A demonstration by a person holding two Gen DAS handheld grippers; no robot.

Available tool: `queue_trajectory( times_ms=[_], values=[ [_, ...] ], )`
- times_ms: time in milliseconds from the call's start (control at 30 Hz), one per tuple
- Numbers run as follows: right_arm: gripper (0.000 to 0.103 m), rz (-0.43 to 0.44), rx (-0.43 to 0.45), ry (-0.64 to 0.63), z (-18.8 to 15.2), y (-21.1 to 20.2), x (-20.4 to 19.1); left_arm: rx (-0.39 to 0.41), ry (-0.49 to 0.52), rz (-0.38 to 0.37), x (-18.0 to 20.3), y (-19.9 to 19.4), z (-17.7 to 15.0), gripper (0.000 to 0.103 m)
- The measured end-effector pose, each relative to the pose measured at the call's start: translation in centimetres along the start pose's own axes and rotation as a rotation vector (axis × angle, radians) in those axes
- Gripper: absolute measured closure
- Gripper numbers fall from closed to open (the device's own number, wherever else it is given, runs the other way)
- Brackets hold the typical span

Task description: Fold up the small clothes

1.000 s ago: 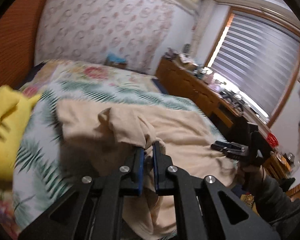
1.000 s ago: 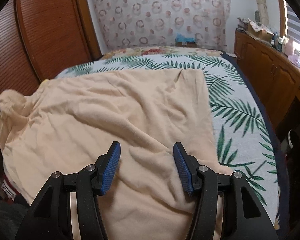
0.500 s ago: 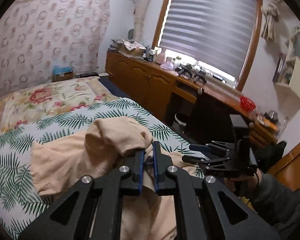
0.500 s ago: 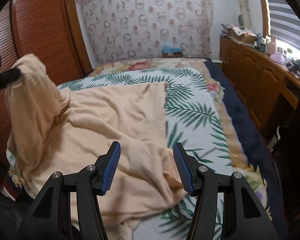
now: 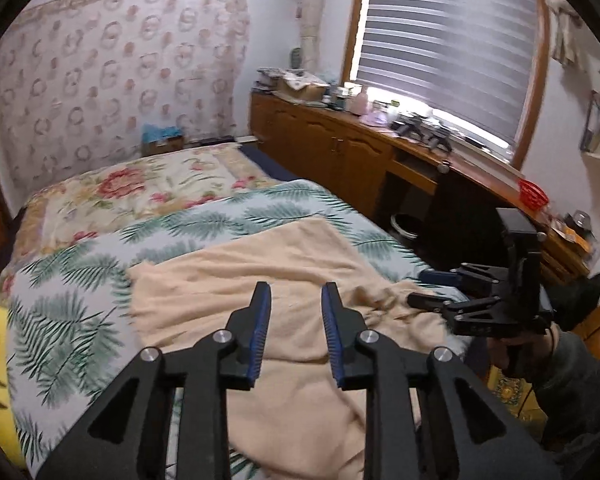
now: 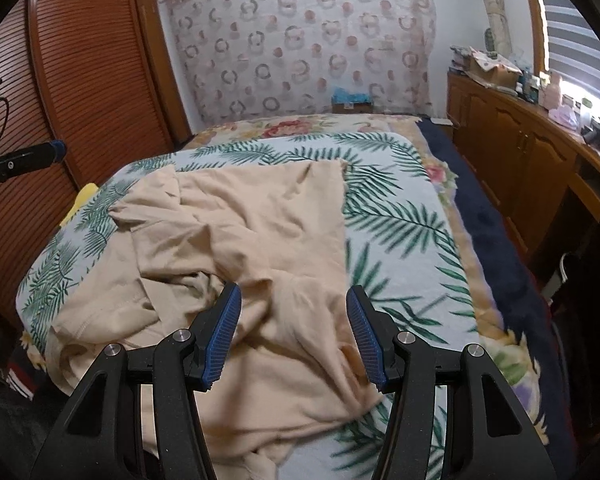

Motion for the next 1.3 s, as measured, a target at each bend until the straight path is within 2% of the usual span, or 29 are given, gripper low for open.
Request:
queue_trajectory(
  times_ms=[300,600,833,1067,1300],
  values=[
    [0.047,0.043,0.006,-0.058,1.8,2.0,-3.3,-0.009,-0.08,0.148,-5.9,-0.8,-3.0,0.079],
    [0.047,0.069,-0.004,-0.114,3.2,3.6,-6.0,-0.024,-0.113,0.175,-8.0,-0.9,-5.5,0.079],
    [0.047,0.093,-0.029,-0.183,4.3,5.4,-9.0,-0.033,-0.176,0.183,-9.9,-1.1,-7.9,0.079],
    [0.047,0.139,-0.066,-0.282,5.9,8.2,-13.6,-0.032,-0.205,0.216,-11.7,-1.9,-9.5,0.079],
    [0.047,0.24,-0.162,-0.375,6.3,12.6,-19.9,-0.022,-0.213,0.238,-12.8,-2.9,-10.4,0.079]
  ],
)
Point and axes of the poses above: each gripper's, at about its wrist camera, not at the fingertips, and y roughly the way its jaws point, x to its right, z to its top, the point moved 10 cm from there along y, roughly the way its jaws point, and after that the axes turned 1 degree about y, right-handed, at the moved point
